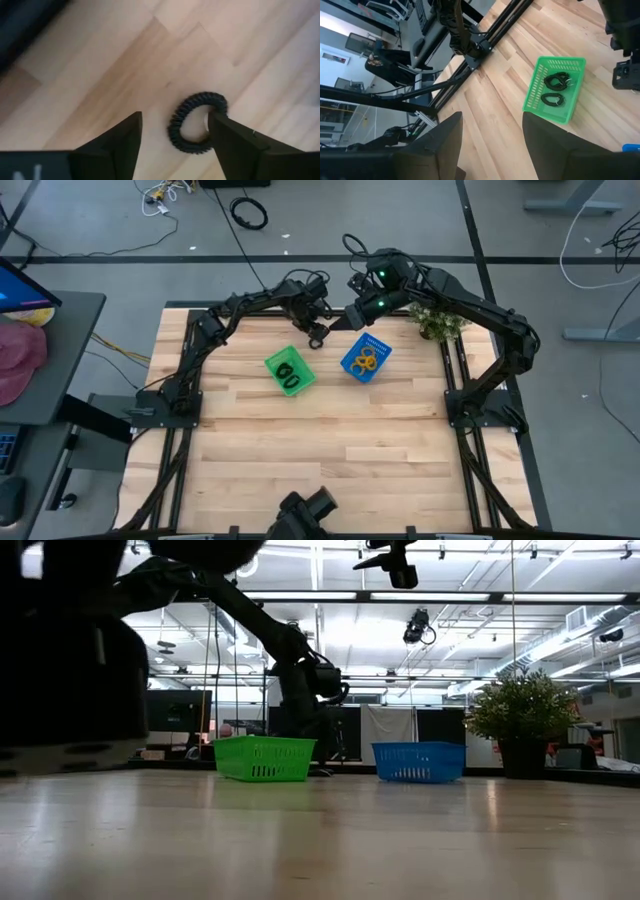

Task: Sort spring keychains
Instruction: Put the black spring keychain into the green bin

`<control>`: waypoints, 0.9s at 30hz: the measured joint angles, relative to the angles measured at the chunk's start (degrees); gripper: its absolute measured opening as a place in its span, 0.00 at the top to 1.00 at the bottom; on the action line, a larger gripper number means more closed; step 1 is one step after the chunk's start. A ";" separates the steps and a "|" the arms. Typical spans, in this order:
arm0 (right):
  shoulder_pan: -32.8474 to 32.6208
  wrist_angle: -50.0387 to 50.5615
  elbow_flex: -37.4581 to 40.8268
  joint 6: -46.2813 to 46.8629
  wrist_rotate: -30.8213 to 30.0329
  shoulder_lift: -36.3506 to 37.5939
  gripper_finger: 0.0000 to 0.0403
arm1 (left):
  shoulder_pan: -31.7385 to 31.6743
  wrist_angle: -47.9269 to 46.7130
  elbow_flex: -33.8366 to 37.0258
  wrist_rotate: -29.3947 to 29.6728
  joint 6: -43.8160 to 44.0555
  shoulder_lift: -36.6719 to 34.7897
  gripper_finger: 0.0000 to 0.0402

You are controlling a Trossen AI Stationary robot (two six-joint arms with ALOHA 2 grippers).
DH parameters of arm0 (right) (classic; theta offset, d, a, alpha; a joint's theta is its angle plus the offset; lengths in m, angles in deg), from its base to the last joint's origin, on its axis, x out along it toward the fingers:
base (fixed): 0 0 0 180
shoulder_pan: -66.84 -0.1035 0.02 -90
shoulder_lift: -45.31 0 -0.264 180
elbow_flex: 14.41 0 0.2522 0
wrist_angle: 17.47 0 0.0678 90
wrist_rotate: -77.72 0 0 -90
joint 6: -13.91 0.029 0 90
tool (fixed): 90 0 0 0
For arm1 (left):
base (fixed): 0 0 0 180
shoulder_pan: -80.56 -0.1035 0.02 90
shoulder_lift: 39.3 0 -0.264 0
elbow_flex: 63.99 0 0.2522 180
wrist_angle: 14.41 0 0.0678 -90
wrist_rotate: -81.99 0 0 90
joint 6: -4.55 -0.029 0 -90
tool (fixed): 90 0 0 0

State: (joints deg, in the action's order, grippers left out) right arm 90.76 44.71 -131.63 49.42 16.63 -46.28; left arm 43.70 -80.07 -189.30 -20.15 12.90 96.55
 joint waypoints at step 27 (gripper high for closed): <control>0.00 -0.25 0.00 -0.12 0.50 -0.02 0.48 | -0.22 1.75 0.02 -7.58 -9.53 1.07 0.98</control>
State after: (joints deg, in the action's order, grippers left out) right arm 90.76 44.46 -131.63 49.30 17.13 -46.30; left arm 43.49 -78.32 -189.28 -27.73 3.37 97.62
